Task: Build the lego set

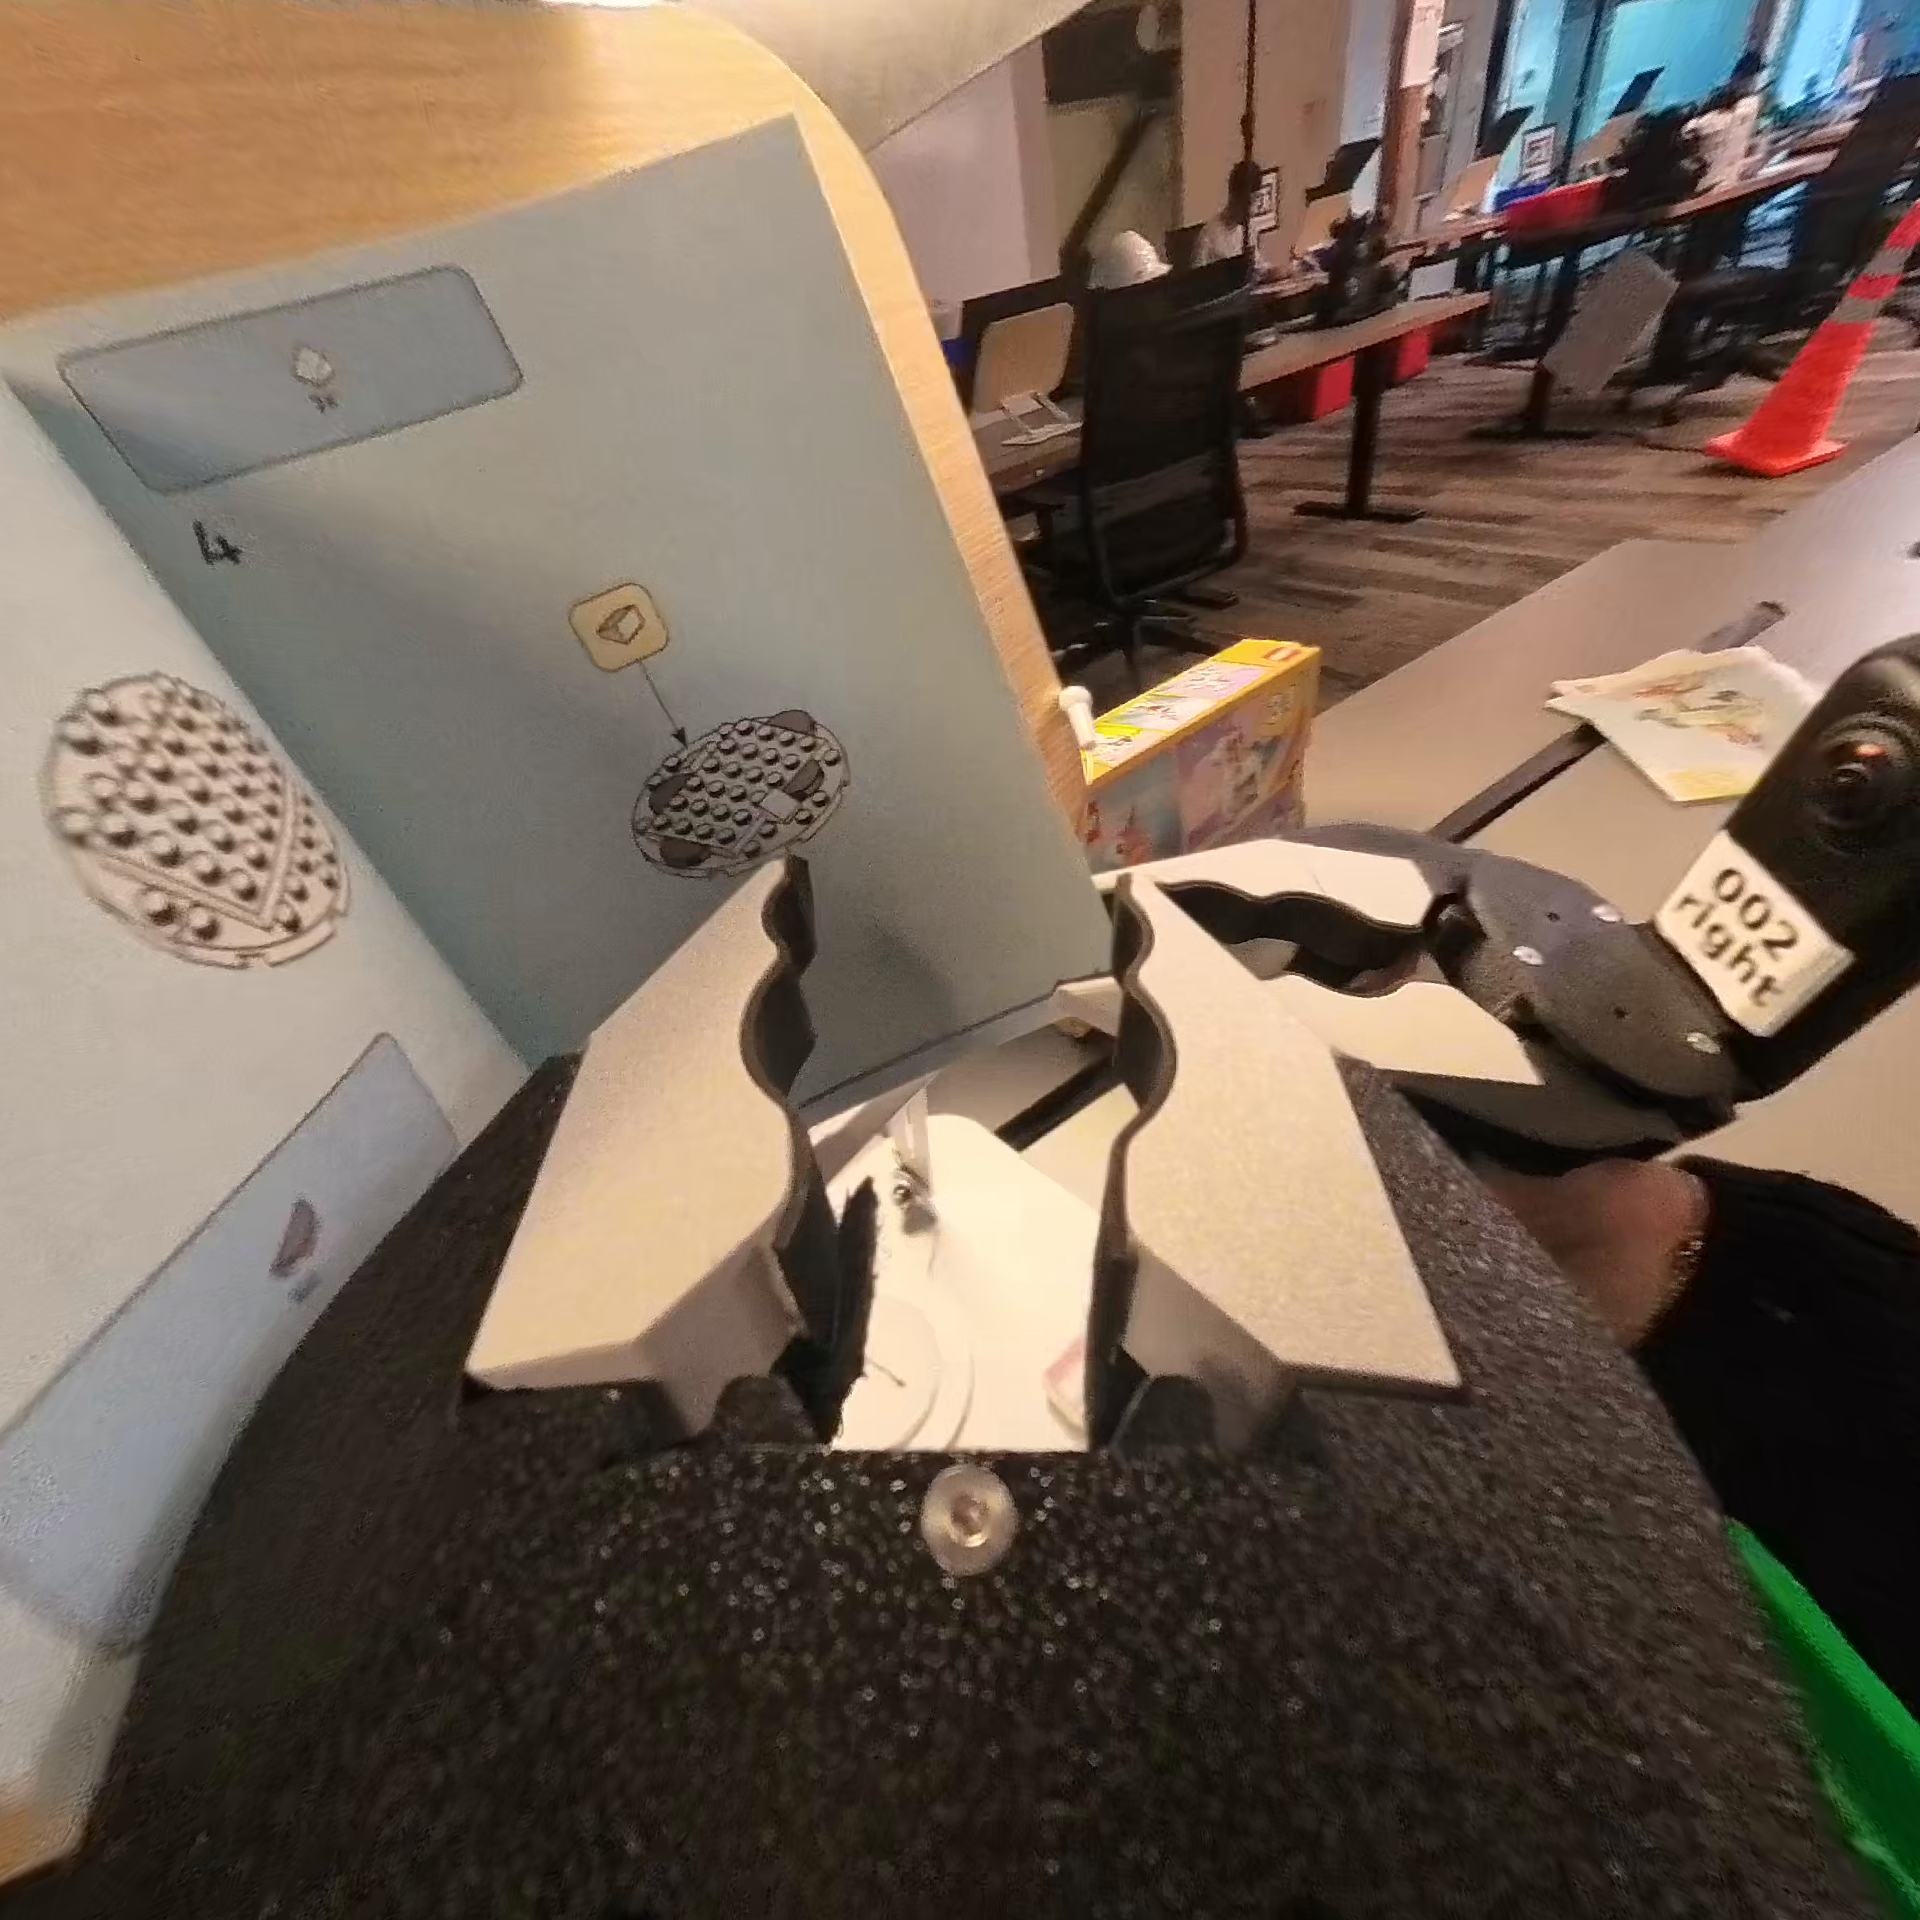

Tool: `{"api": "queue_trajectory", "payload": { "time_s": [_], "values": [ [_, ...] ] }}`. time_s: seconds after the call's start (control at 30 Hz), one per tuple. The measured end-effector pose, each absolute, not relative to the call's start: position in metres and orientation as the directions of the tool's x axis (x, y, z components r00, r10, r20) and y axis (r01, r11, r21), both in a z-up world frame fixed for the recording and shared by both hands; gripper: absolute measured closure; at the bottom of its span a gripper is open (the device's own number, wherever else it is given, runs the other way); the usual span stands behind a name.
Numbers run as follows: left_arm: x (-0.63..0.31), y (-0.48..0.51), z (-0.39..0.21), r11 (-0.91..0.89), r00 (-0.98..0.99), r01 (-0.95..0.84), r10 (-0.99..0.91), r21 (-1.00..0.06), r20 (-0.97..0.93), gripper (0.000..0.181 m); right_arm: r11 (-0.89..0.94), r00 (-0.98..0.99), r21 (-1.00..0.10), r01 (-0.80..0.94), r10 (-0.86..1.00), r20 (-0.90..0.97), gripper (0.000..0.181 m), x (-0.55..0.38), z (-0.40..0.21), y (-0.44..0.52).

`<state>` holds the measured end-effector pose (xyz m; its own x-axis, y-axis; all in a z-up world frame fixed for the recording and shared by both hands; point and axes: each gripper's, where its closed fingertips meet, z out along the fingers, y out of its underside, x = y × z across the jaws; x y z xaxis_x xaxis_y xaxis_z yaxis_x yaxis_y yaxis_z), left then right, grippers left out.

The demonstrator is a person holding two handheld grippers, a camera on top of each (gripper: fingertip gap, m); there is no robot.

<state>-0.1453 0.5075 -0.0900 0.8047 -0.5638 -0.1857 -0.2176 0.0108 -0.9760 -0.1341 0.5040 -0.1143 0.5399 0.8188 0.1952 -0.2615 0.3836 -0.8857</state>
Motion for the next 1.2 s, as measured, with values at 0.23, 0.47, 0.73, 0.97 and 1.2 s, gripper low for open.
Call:
{"api": "queue_trajectory", "payload": {
  "time_s": [0.23, 0.47, 0.73, 0.97, 1.2],
  "values": [
    [-0.139, 0.5, -0.084, -0.041, 0.758, -0.056, -0.652, -0.998, -0.016, 0.128, 0.529, 0.538, -0.831, -0.172, 0.757, 0.37, 0.165, -0.143, -0.109, 0.487],
    [-0.143, 0.495, -0.076, -0.088, 0.71, -0.006, -0.701, -0.996, 0.058, 0.148, 0.594, 0.517, -0.793, -0.139, 0.726, 0.453, 0.165, -0.154, -0.101, 0.473],
    [-0.141, 0.489, -0.075, -0.076, 0.692, -0.024, -0.721, -0.997, 0.038, 0.168, 0.627, 0.499, -0.772, -0.101, 0.703, 0.506, 0.164, -0.159, -0.1, 0.467],
    [-0.142, 0.491, -0.084, -0.082, 0.711, -0.053, -0.703, -0.995, 0.019, 0.181, 0.616, 0.497, -0.778, -0.128, 0.718, 0.487, 0.163, -0.158, -0.097, 0.466],
    [-0.167, 0.507, -0.079, -0.017, 0.832, -0.055, -0.553, -0.998, -0.036, 0.181, 0.513, 0.66, -0.851, -0.115, 0.679, 0.32, 0.157, -0.139, -0.096, 0.504]
  ]
}}
